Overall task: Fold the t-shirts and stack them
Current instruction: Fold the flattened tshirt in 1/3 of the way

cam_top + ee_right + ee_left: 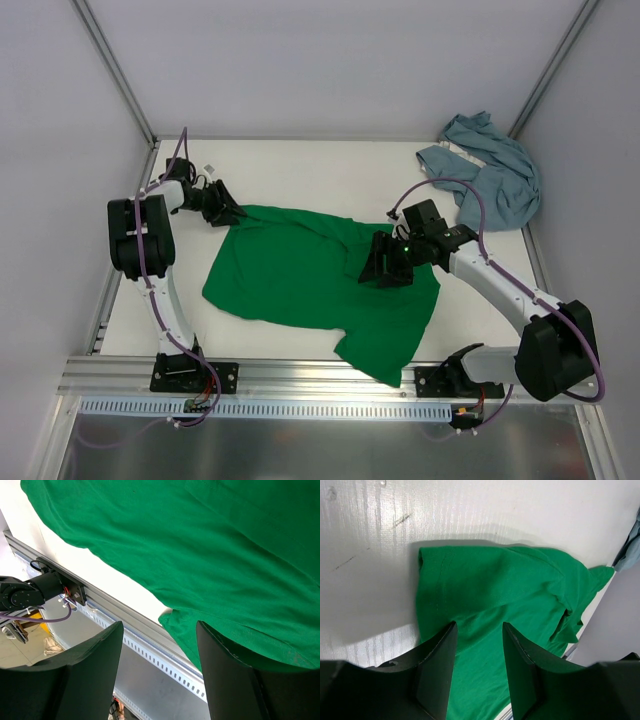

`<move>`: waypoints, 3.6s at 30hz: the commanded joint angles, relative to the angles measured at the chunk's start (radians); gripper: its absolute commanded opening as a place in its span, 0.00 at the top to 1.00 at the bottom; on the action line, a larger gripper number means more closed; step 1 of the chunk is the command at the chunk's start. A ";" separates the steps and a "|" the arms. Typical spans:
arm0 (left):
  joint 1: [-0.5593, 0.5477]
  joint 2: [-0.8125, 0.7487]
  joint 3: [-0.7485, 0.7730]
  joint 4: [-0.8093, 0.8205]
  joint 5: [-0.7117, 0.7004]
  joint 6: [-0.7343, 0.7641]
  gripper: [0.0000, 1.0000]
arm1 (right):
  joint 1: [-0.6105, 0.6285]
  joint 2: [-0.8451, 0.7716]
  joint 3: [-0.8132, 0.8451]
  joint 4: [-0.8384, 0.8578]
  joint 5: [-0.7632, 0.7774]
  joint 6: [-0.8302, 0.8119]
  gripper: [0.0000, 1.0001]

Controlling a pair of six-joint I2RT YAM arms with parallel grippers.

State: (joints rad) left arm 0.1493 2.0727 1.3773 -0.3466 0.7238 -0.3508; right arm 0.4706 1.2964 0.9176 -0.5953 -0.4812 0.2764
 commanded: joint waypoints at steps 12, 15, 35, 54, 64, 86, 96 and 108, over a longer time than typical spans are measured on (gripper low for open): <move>0.007 -0.085 0.052 -0.063 -0.115 0.047 0.57 | -0.006 -0.014 -0.020 0.014 -0.005 -0.002 0.36; 0.000 -0.115 0.051 -0.061 -0.161 0.070 0.56 | -0.006 -0.016 -0.025 0.018 -0.007 0.000 0.36; -0.248 -0.123 0.114 -0.193 -0.604 0.408 0.55 | -0.015 0.007 -0.051 0.045 -0.031 -0.013 0.36; -0.254 -0.074 0.106 -0.160 -0.667 0.400 0.55 | -0.030 0.020 -0.054 0.045 -0.046 -0.026 0.36; -0.260 -0.054 0.109 -0.117 -0.693 0.400 0.56 | -0.040 0.015 -0.052 0.026 -0.048 -0.043 0.36; -0.289 -0.005 0.151 -0.104 -0.748 0.408 1.00 | -0.053 0.058 -0.052 0.038 -0.068 -0.056 0.36; -0.312 -0.086 0.175 -0.132 -0.856 0.414 0.95 | -0.055 0.063 -0.069 0.066 -0.086 -0.043 0.36; -0.315 -0.076 0.174 -0.137 -0.851 0.406 0.78 | -0.053 0.046 -0.075 0.054 -0.080 -0.045 0.36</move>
State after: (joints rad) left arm -0.1631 2.0491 1.5185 -0.4671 -0.1078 0.0456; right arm 0.4221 1.3647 0.8524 -0.5415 -0.5434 0.2417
